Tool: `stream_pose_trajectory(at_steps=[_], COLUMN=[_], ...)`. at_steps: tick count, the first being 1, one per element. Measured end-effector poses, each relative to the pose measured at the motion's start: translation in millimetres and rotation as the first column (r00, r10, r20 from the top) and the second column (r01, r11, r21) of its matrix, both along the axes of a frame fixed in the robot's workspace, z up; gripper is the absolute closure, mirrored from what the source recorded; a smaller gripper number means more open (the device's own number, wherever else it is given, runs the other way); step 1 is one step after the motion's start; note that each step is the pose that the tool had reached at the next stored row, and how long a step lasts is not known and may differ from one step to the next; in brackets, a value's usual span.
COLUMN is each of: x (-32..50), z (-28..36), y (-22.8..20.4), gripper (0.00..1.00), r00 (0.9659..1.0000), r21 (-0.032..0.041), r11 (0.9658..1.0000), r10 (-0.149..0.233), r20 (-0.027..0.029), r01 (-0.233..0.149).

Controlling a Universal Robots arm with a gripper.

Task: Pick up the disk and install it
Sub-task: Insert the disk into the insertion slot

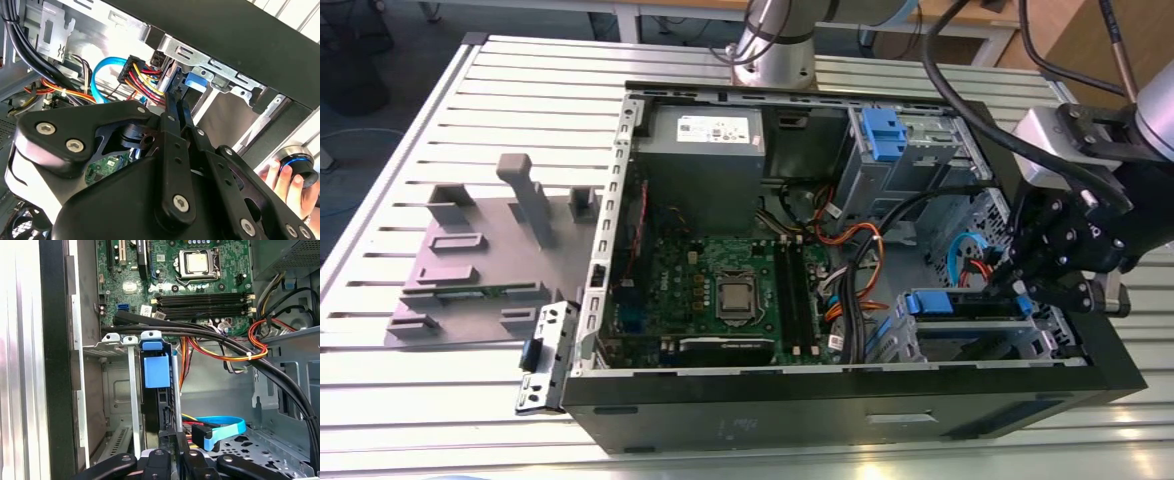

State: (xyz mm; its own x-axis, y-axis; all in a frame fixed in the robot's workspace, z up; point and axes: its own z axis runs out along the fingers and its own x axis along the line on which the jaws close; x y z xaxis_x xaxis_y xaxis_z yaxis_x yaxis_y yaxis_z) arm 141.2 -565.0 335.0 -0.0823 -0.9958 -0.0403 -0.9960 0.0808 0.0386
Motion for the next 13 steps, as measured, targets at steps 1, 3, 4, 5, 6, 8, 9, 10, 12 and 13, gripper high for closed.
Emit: stream_pose_trajectory(at_steps=[1, 3, 4, 5, 6, 8, 9, 10, 12, 13], x=[0.0, 0.0, 0.1, 0.1, 0.1, 0.1, 0.0, 0.0, 0.0, 0.0], z=[-0.2, -0.5, -1.2, -1.1, -0.9, -0.8, -0.9, -1.0, -1.5, -1.9], y=[-0.2, -1.1, -1.9, -2.8, -3.7, -5.4, -6.2, -6.6, -6.7, -6.7], gripper=[0.83, 0.83, 0.83, 0.83, 0.83, 0.83, 0.83, 0.83, 0.83, 0.83], r00=[1.0000, 1.0000, 1.0000, 1.0000, 1.0000, 1.0000, 1.0000, 1.0000, 1.0000, 1.0000], r21=[0.0001, 0.0005, 0.0019, 0.0015, 0.0010, 0.0004, 0.0004, 0.0004, 0.0005, 0.0004], r11=[1.0000, 1.0000, 1.0000, 1.0000, 1.0000, 1.0000, 1.0000, 1.0000, 1.0000, 1.0000], r10=[0.000, 0.000, 0.000, 0.000, 0.000, 0.000, 0.000, 0.000, 0.000, 0.000], r20=[0.0000, 0.0001, 0.0003, 0.0002, 0.0001, 0.0001, 0.0000, 0.0000, 0.0001, 0.0001], r01=[0.000, 0.000, 0.000, 0.000, 0.000, 0.000, 0.000, 0.000, 0.000, 0.000])
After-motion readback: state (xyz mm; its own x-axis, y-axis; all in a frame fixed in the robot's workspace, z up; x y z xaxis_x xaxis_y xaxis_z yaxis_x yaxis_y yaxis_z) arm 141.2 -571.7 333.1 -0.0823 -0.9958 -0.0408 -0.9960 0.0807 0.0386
